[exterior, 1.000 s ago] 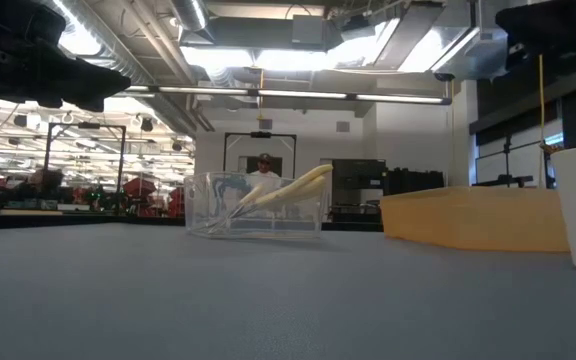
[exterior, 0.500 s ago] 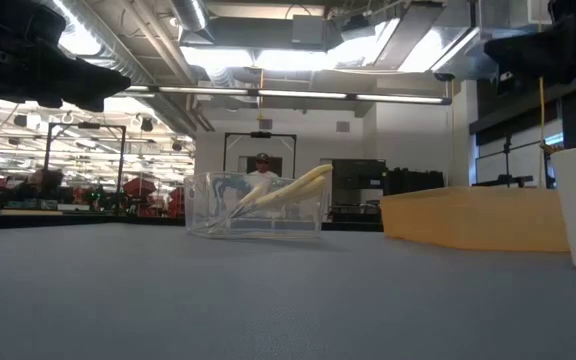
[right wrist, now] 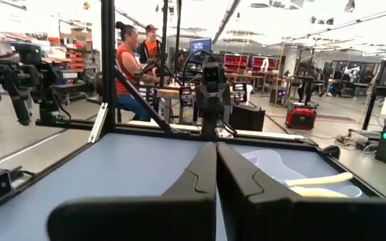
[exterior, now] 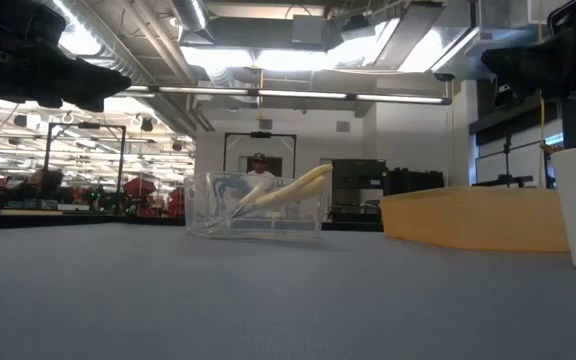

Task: Sort silverware by color (type)
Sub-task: Return to Home Position

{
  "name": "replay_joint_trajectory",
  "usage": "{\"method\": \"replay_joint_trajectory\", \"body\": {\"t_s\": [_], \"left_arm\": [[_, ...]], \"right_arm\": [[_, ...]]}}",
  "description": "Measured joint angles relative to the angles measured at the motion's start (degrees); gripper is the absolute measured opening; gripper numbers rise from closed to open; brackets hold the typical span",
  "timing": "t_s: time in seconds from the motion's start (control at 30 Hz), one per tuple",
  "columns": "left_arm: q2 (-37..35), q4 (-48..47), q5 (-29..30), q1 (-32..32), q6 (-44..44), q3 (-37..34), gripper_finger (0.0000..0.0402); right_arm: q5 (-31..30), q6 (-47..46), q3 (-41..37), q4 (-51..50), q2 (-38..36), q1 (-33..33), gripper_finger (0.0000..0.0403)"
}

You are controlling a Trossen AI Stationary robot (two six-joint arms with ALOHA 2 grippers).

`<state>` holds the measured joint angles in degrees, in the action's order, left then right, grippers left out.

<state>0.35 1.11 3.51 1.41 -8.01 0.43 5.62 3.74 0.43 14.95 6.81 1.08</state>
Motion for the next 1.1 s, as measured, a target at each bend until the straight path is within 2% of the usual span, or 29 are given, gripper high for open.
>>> {"method": "replay_joint_trajectory", "body": {"t_s": [0.2, 0.53, 1.1], "left_arm": [[0.0, 0.0, 0.0, 0.0, 0.0, 0.0, 0.0098], [0.0, 0.0, 0.0, 0.0, 0.0, 0.0, 0.0098], [0.0, 0.0, 0.0, 0.0, 0.0, 0.0, 0.0098]], "right_arm": [[-6.0, 0.6, 0.0, -7.3, 0.0, 0.0, 0.0], [-9.1, -0.2, 0.0, -12.3, 0.0, 0.0, 0.0], [-9.0, 0.9, 0.0, -13.4, 0.1, 0.0, 0.0001]]}}
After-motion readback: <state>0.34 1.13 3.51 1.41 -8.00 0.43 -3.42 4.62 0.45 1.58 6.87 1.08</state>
